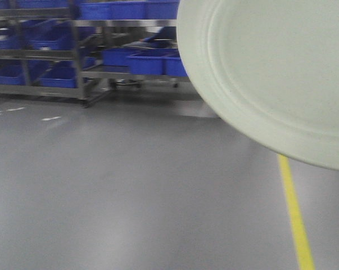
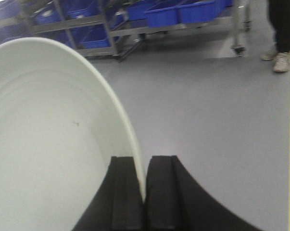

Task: Place green plate on second shelf with right arm
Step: 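Hold the plate in the right gripper while the base drives to the shelf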

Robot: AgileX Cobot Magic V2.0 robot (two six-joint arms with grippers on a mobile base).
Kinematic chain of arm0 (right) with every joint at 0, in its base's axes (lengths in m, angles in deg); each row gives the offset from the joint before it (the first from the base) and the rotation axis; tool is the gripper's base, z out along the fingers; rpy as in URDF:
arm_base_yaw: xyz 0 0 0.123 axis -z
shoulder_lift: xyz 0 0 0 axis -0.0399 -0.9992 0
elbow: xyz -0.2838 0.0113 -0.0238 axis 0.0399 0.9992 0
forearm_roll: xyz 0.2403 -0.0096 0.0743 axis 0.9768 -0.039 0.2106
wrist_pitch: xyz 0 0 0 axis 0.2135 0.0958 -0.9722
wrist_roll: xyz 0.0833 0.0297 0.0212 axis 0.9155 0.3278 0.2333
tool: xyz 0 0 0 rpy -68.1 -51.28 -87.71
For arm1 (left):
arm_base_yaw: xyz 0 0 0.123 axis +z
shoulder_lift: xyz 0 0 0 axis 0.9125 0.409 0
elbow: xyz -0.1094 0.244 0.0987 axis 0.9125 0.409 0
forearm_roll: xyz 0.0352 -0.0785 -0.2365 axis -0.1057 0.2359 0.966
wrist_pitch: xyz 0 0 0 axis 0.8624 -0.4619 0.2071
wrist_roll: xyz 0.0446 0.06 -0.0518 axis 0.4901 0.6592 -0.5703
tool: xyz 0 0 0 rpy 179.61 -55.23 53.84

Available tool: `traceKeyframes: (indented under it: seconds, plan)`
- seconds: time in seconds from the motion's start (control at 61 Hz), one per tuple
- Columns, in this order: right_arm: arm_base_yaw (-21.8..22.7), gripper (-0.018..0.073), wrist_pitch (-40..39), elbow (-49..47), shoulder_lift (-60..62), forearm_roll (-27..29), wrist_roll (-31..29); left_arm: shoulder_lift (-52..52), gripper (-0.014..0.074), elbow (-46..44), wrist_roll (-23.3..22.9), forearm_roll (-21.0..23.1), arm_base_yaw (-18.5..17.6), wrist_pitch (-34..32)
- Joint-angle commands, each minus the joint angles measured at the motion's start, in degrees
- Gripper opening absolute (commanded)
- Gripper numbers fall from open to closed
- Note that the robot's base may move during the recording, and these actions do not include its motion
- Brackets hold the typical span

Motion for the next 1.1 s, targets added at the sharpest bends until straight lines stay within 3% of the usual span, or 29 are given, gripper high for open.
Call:
traceKeyframes:
  seconds: [0.0,1.083]
  plan:
    - [0.29,0.0055,-6.74,-1.82,-0.11,0.52,0.06,-1.22,0.0124,2.29,0.11,0.08,-0.04,-4.59]
    - [0.29,0.0055,-6.43,-1.82,-0.16,0.52,0.06,-1.22,0.0124,2.29,0.11,0.08,-0.04,-4.59]
